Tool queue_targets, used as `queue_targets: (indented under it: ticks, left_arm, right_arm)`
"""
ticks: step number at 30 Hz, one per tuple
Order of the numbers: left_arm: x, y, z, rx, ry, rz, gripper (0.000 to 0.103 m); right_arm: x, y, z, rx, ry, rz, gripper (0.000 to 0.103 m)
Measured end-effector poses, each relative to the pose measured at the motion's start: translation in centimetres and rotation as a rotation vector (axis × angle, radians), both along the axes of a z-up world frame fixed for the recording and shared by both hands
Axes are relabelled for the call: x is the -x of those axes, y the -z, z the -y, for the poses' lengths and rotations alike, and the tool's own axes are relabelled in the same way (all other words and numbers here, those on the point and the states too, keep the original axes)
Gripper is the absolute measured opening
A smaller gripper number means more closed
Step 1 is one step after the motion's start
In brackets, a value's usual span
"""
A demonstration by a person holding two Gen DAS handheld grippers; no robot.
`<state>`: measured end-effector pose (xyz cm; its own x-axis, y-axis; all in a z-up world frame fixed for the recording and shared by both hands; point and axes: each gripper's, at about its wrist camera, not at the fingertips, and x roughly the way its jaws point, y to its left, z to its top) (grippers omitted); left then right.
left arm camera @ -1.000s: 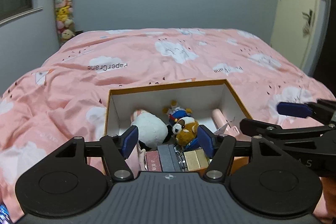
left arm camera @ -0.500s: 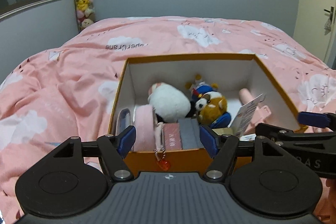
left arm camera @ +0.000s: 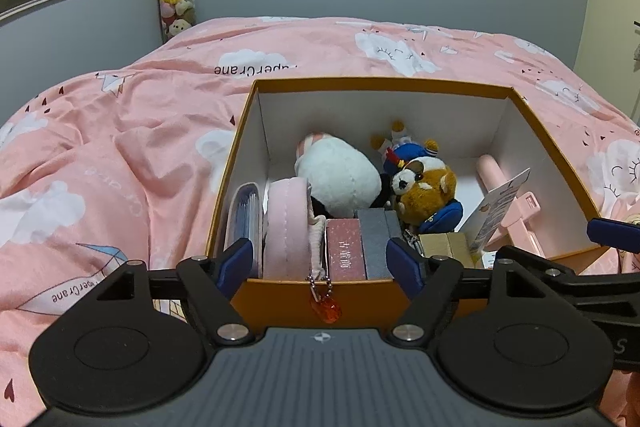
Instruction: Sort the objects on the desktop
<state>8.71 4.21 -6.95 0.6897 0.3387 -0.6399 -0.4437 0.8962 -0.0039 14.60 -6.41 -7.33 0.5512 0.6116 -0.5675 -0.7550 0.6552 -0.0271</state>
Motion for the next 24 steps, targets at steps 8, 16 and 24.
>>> queue_targets:
  ticks: [8,16,24]
  left_arm:
    - [-0.13,0.01,0.05,-0.003,-0.009,-0.01,0.087]
    - [-0.15,0.04,0.0,-0.002,-0.016,-0.011,0.087]
    - [-0.16,0.3,-0.12,0.002,-0.027,-0.021,0.088]
  right_arm:
    - [-0.19,0.14,-0.08,0.004,-0.003,-0.006,0.099]
    - [-0.2,0.14,-0.08,0.003,-0.002,-0.005,0.1]
    - [-0.19,0.43,-0.09,0.002,0.001,-0.002,0.102]
